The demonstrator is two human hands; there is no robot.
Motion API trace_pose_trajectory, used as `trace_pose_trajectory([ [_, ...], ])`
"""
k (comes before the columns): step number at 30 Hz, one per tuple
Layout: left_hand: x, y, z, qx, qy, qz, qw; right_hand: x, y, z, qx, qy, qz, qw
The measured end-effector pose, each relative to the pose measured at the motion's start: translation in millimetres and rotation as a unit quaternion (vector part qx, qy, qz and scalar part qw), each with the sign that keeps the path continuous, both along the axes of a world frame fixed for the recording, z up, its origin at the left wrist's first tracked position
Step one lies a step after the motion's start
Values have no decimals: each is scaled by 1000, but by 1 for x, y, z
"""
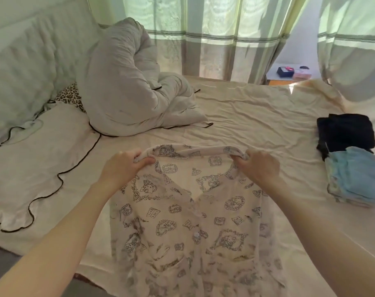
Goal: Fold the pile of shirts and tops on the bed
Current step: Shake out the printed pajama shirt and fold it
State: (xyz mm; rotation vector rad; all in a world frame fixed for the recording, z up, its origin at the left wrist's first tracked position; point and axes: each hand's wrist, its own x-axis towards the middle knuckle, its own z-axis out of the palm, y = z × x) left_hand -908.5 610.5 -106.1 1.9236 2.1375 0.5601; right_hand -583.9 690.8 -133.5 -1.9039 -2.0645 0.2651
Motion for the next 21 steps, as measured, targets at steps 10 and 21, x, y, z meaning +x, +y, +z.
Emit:
trace_pose_trajectory([
  [10,-47,159,-179,-91,-108,33,989,-58,160,-156,-154,109,-22,982],
  [21,-76,255,-361,-123,-152,47,980,-94,237,-343,-99,81,-40,991],
])
